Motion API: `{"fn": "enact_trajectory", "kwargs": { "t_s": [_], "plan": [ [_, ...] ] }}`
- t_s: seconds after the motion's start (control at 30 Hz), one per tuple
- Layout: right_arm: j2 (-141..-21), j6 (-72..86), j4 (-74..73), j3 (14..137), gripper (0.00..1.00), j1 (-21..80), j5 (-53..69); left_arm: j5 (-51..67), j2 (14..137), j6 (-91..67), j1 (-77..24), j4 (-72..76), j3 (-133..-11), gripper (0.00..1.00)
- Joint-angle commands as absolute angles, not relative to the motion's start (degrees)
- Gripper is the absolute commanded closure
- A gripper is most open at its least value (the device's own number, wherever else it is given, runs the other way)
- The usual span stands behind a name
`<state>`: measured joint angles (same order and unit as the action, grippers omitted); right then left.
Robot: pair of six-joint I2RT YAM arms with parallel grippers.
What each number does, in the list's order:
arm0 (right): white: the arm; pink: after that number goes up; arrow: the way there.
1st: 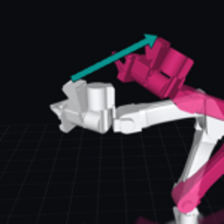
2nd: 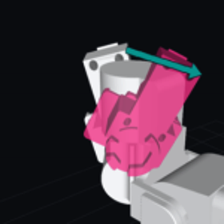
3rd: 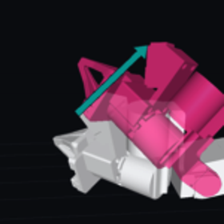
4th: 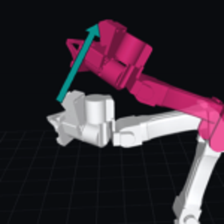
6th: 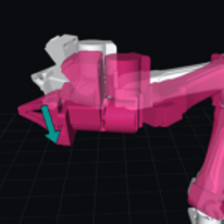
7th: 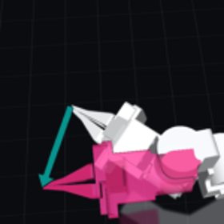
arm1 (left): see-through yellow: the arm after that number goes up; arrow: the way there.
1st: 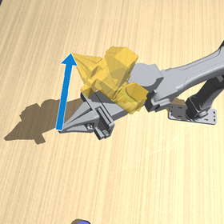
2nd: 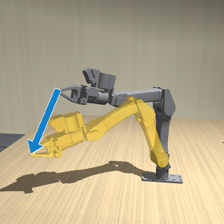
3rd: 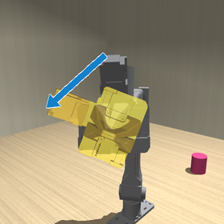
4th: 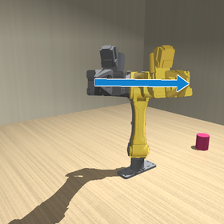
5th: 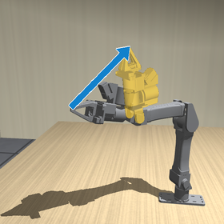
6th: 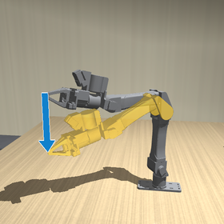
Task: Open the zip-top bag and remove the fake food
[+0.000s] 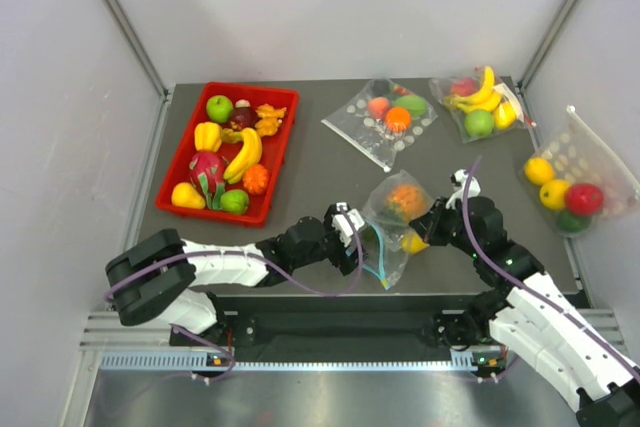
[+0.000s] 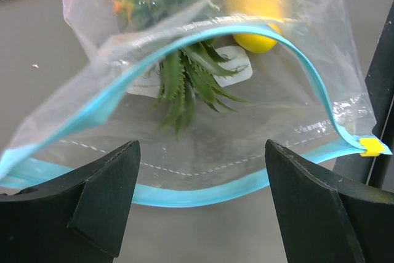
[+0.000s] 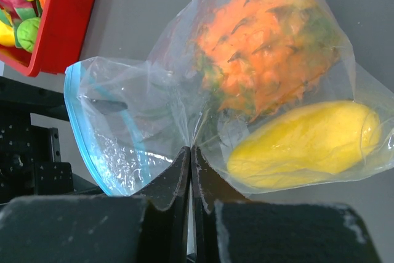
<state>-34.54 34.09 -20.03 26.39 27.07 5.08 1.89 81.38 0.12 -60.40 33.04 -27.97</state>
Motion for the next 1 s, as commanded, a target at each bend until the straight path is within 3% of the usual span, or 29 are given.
{"fn": "enact_trajectory", "kwargs": {
  "t_s": [0.0, 0.6, 0.7, 0.73, 0.97],
  "plan": [
    [-33.57, 33.84, -19.87, 30.06, 1.0, 26.37, 4.74, 2.28, 82.7, 1.41, -60.21, 38.23, -30.84, 0.14],
    [-35.07, 34.54, -16.79, 28.3, 1.0, 26.28, 6.77, 5.45, 96.93, 0.09, -60.29, 42.54, -41.04, 0.14],
    [-35.07, 34.63, -16.44, 27.34, 1.0, 26.28, 7.03, 6.06, 98.69, -1.84, -60.29, 42.98, -42.01, 0.27],
    [-35.07, 34.8, -16.17, 27.07, 1.0, 26.28, 7.03, 5.8, 99.14, -2.11, -60.38, 42.89, -42.19, 0.47],
    [-35.85, 34.89, -14.85, 26.02, 1.0, 26.28, 7.38, 5.45, 101.34, -2.55, -60.73, 39.55, -42.98, 0.75]
  ]
}}
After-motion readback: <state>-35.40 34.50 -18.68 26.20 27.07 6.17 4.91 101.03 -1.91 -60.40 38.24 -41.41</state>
